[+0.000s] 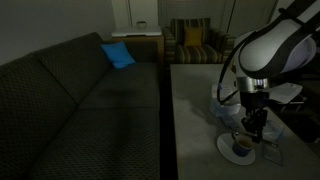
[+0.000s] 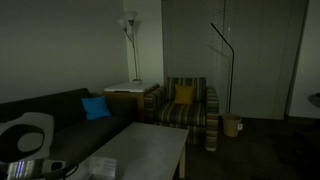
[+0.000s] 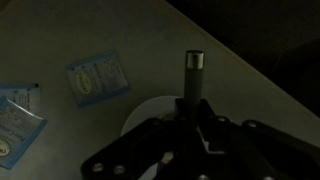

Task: Take the blue cup and place it on the white plate then take the spoon and put it in the blue cup then remove the spoon from the blue cup and place it on the table

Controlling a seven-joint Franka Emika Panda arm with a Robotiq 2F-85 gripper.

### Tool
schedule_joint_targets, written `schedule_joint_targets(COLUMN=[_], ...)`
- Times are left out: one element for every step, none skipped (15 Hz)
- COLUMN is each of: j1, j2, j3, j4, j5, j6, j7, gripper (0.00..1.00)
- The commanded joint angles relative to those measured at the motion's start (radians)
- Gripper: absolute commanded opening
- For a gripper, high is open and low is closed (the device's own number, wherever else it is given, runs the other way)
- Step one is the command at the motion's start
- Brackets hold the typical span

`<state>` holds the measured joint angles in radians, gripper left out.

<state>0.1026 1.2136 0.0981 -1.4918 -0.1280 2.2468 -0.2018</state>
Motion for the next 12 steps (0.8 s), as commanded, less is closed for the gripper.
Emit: schedule_joint_targets(j1=[0.006,0.007,0.006,0.005,0.004,0.003,0.001,-0.001,0.000,-0.002,-0.001,0.000], j2=[0.045,0.048,0.051,0.049,0.041,0.033,0.027,0.017,0.011,0.003,-0.009,-0.018], j3=[-0.014,-0.017,-0.019,-0.020,-0.021,-0.022,-0.022,-0.021,-0.020,-0.017,-0.016,-0.015], j4=[0.047,0.048,0.049,0.045,0.037,0.028,0.022,0.007,-0.001,-0.012,-0.027,-0.036], j5=[-0.009,-0.008,-0.007,-0.006,-0.005,-0.004,-0.003,-0.004,-0.004,-0.004,-0.005,-0.004], j6=[-0.020,-0.030,-0.038,-0.043,-0.047,-0.046,-0.045,-0.031,-0.021,-0.007,0.000,0.002], j7=[-0.005,0.002,0.004,0.006,0.008,0.012,0.012,0.012,0.014,0.010,0.012,0.015], gripper=[0.04,0.04,0.04,0.04,0.04,0.04,0.04,0.04,0.04,0.04,0.04,0.04])
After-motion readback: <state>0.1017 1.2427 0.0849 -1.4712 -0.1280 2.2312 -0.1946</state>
